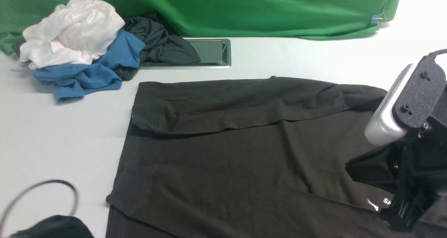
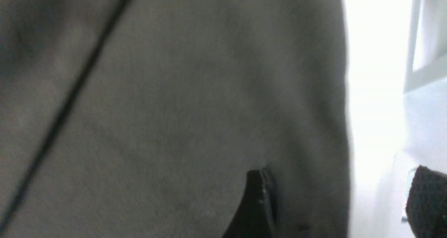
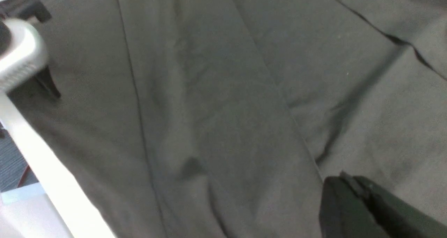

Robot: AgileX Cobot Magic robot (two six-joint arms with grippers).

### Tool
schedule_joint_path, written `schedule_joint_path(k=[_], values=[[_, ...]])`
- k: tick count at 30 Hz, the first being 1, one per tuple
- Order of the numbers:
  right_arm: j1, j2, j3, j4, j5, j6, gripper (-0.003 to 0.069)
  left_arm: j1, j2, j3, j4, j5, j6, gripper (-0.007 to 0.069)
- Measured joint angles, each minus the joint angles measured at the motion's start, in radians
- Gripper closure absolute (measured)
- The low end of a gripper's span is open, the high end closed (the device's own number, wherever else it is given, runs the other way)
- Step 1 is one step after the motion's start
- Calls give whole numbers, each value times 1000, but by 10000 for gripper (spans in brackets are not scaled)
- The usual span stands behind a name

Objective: Fold a long-sleeved shirt on a white desktop.
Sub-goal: 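Grasp the near edge of the shirt at its hem and shoulder corners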

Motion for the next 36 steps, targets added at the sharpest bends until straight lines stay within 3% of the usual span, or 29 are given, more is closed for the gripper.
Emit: schedule_joint_path(k=[7, 17, 19, 23, 27, 31, 36], values=[[1, 0, 0, 0, -9, -1, 627, -1, 75, -20, 57, 3, -57, 170], [1, 0, 0, -36, 53, -1, 624, -2, 89, -40, 158, 26, -174, 458], [1, 0, 0, -64, 108, 9, 616, -2, 99, -73, 173, 103, -188, 568], [1, 1, 0, -91, 200, 29, 583, -2, 119, -121, 179, 274, -224, 596], [2, 44, 2, -108, 338, 33, 514, -2, 105, -149, 187, 370, -228, 596], [31, 106, 62, -187, 374, 34, 433, -2, 52, -152, 203, 370, -228, 596], [129, 190, 225, -387, 312, 13, 181, -2, -45, -152, 235, 370, -228, 596]])
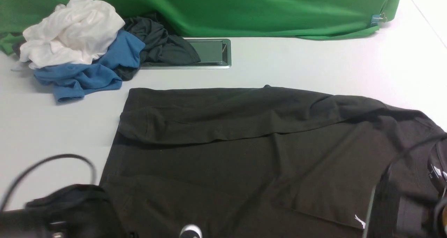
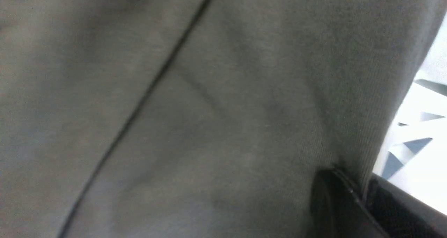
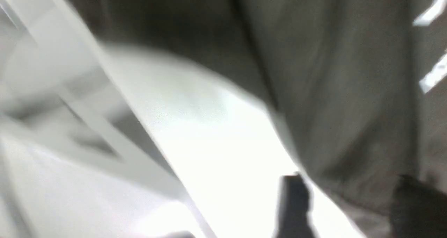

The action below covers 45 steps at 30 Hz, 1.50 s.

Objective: Fold a long-sleeved shirt on a white desktop.
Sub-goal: 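Grasp the near edge of the shirt at its hem and shoulder corners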

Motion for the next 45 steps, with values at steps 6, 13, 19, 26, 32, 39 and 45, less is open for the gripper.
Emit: schedule_joint_path(k=[6, 13, 19, 26, 32, 39, 45], values=[[38, 7, 103, -90, -95, -41, 81, 0, -86, 0, 17, -4, 0, 596], [43, 8, 245, -148, -280, -92, 120, 0, -157, 0, 17, -15, 0, 596], [44, 5, 286, -209, -342, -109, 239, 0, -164, 0, 17, -6, 0, 596], [44, 25, 284, -268, -360, -114, 546, 0, -164, 0, 17, 27, 0, 596], [44, 8, 177, -186, -158, -107, 605, 0, -164, 0, 17, 46, -30, 596], [44, -49, 149, -93, 10, -78, 605, 0, -164, 0, 42, 93, -55, 596], [44, -44, 105, -151, -54, 44, 605, 101, -164, -38, 92, 66, -83, 596]])
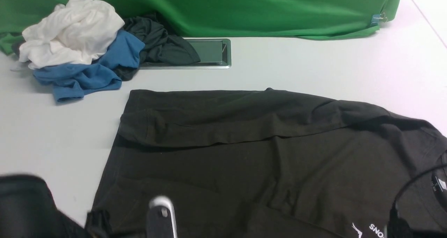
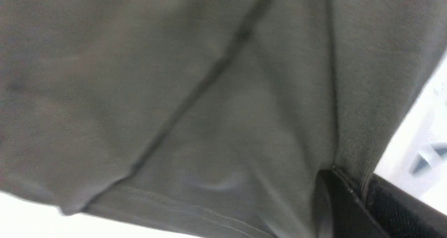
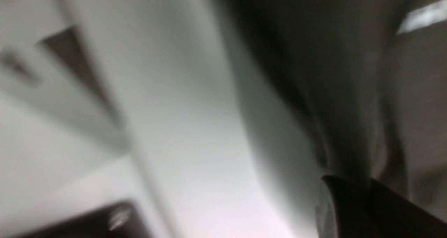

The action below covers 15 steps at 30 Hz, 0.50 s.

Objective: Fold a long-sleeved shirt on a white desktop.
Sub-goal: 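Grasp the near edge of the shirt at its hem and shoulder corners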

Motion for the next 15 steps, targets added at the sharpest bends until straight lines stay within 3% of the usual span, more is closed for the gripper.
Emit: schedule_joint_path(k=[6, 10, 15], values=[[-29, 70, -77, -69, -64, 15, 605, 202, 16, -64, -75, -67, 89, 596], [-178, 189, -162, -72, -119, 6, 606, 353, 84, -120, -134, -100, 147, 596], [-302, 245, -236, -21, -129, -27, 606, 434, 141, -145, -151, -113, 161, 596]])
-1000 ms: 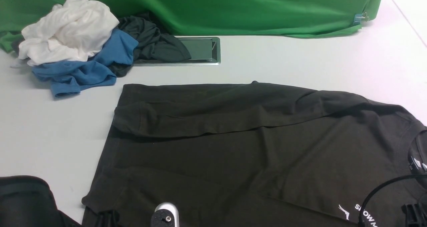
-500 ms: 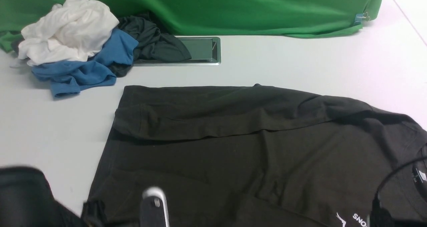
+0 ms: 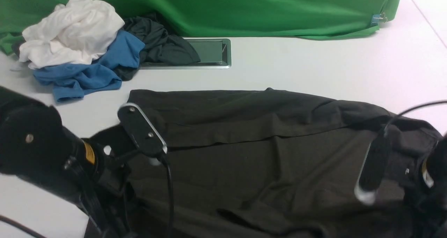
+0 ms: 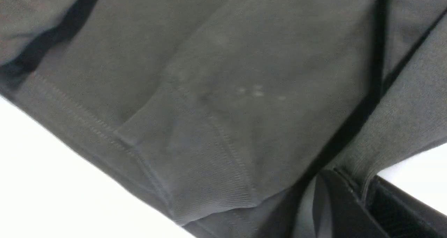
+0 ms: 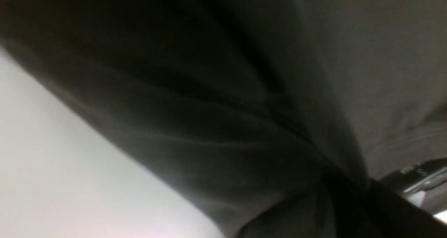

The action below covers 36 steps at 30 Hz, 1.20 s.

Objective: Fold a long-sleeved shirt on a white desktop.
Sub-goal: 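Grasp the near edge of the shirt at its hem and shoulder corners, then fold the black garment in half by bringing its near edge over to the far edge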

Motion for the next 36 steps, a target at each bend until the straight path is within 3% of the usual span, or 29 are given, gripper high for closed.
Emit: schedule_joint_path(k=[10, 13, 19, 25, 36], values=[[-139, 12, -91, 111, -128, -101, 606, 27, 80, -23, 46, -138, 39, 596], [-180, 49, -120, 121, -183, -127, 606, 29, 128, -89, 76, -211, 42, 596], [-250, 177, -210, 139, -217, -138, 607, 83, 241, -223, 99, -212, 54, 596], [-267, 269, -315, 153, -225, -142, 607, 181, 344, -342, 104, -210, 87, 596], [-272, 349, -510, 157, -229, -145, 607, 238, 479, -477, 104, -212, 122, 596]])
